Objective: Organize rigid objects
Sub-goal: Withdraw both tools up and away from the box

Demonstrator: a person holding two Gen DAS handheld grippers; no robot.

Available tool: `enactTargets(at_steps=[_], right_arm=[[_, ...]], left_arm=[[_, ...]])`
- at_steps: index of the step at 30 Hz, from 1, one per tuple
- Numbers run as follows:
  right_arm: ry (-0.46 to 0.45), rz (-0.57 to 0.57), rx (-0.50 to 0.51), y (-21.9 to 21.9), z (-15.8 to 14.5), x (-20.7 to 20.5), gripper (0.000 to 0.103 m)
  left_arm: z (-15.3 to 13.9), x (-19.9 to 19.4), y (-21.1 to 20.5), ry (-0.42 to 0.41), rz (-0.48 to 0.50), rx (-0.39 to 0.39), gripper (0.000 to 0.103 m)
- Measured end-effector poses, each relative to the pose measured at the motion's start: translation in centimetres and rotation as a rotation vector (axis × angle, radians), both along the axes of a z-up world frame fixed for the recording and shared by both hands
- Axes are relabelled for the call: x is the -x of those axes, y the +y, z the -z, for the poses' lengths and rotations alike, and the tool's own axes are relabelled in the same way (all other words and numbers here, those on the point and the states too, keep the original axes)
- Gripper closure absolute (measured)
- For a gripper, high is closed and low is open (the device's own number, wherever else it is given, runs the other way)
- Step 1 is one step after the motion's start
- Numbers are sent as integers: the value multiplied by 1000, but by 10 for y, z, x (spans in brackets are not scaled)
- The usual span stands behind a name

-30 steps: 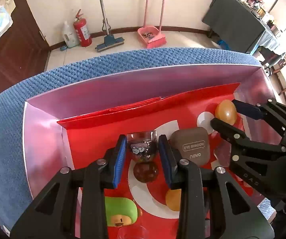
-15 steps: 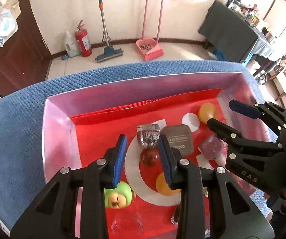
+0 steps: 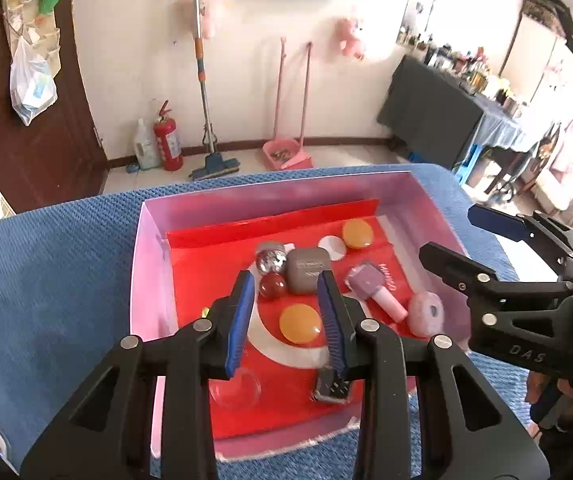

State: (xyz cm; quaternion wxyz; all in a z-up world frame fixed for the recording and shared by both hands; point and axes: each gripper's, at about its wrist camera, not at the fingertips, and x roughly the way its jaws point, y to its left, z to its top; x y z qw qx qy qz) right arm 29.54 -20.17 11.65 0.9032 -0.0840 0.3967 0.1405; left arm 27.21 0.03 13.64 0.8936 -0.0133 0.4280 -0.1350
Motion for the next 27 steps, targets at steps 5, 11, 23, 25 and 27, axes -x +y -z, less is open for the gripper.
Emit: enactTargets(at_steps=[5, 11, 23, 25, 27], right_arm=[[-67, 2, -64, -13, -13, 31, 23], [-141, 15, -120, -23, -12, 62, 16], [-341, 63, -122, -32, 24, 100, 0], [-341, 68, -119, -32, 31, 97, 0], [-347, 70, -105, -30, 37, 95, 0]], left_arm=[[-4, 30, 4, -113, -51, 29, 36], [3, 53, 4, -173, -88, 28, 27], [30, 85, -3, -433, -210, -71, 6], [37, 81, -4, -430, -207, -75, 6], [43, 77, -4, -431, -206, -87, 5]])
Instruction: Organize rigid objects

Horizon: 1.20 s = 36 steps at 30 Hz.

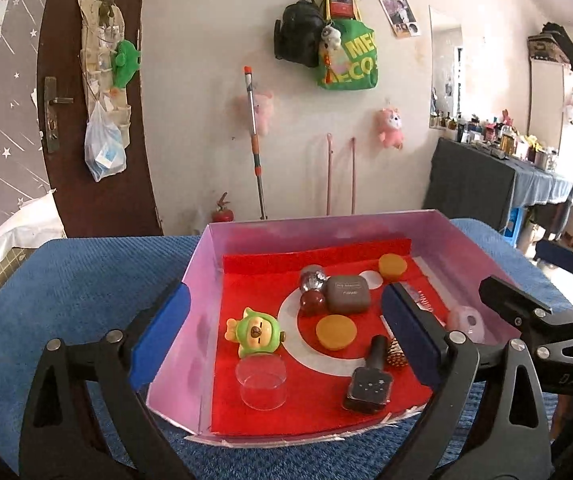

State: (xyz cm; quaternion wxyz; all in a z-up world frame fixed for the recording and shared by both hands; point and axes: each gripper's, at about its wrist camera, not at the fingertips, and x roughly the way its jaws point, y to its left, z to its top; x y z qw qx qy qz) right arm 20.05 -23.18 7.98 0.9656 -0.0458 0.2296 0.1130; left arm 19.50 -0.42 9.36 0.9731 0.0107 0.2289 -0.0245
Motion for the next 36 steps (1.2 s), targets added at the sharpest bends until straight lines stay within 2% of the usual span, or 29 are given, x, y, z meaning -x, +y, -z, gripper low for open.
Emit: enactTargets(at_steps=[6, 10, 16, 23, 30, 36], right_arm=[[-14, 17, 64, 12, 17, -15, 0], [-11, 25, 63, 11, 27, -21, 0], [27, 36, 26, 2, 35, -26, 0], [62, 41, 30, 1, 42, -31, 0], [62, 47, 65, 4, 49, -32, 0], [56, 47, 54, 4, 48, -31, 0]], left_arm=[[22, -14, -2, 45, -2, -24, 5], [31, -18, 1, 68, -6, -16, 5], [36, -17, 3, 77, -11, -18, 5], [41, -18, 2, 93, -12, -21, 5], [41, -20, 5, 106, -12, -3, 5], [42, -22, 4, 112, -1, -11, 5]])
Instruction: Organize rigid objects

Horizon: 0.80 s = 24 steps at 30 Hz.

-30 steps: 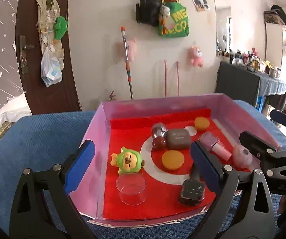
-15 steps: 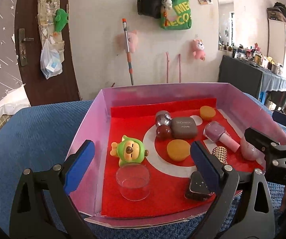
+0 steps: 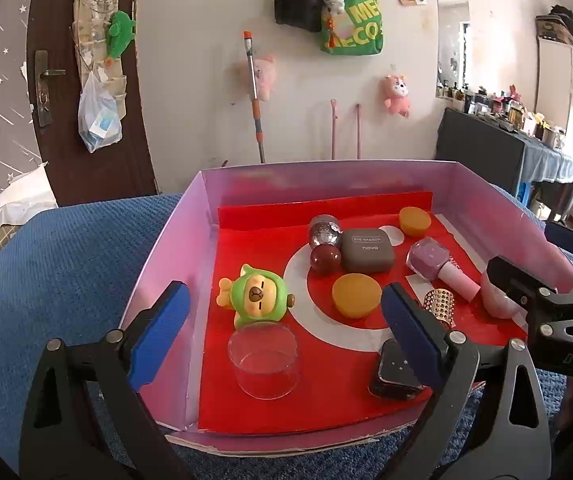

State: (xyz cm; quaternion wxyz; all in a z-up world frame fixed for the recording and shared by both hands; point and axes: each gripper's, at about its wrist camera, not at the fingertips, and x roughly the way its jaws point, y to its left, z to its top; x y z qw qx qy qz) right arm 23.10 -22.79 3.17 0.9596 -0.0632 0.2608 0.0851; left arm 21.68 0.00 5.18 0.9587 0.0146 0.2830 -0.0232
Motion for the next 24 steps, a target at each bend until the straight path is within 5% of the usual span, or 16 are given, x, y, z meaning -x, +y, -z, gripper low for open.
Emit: enactTargets(at_steps=[24], right_arm=[[-11, 11, -8, -2, -6, 4, 0]], left_arm=[[2, -1, 0, 4, -1, 8, 5]])
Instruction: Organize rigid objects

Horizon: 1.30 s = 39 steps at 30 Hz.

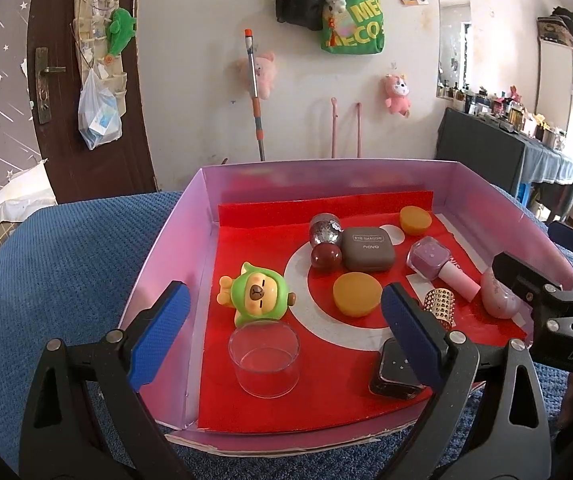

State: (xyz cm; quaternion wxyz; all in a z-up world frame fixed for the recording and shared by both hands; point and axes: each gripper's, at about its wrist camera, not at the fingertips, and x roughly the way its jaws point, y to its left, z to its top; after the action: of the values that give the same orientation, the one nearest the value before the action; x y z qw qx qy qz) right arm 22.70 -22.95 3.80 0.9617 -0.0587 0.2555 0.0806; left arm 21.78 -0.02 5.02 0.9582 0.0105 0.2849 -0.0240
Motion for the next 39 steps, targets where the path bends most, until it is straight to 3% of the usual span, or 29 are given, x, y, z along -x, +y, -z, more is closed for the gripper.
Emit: enactTargets(at_steps=[39], right_arm=[[0, 3, 8, 2, 1, 0, 0]], left_arm=[[-4, 4, 2, -11, -11, 12, 5]])
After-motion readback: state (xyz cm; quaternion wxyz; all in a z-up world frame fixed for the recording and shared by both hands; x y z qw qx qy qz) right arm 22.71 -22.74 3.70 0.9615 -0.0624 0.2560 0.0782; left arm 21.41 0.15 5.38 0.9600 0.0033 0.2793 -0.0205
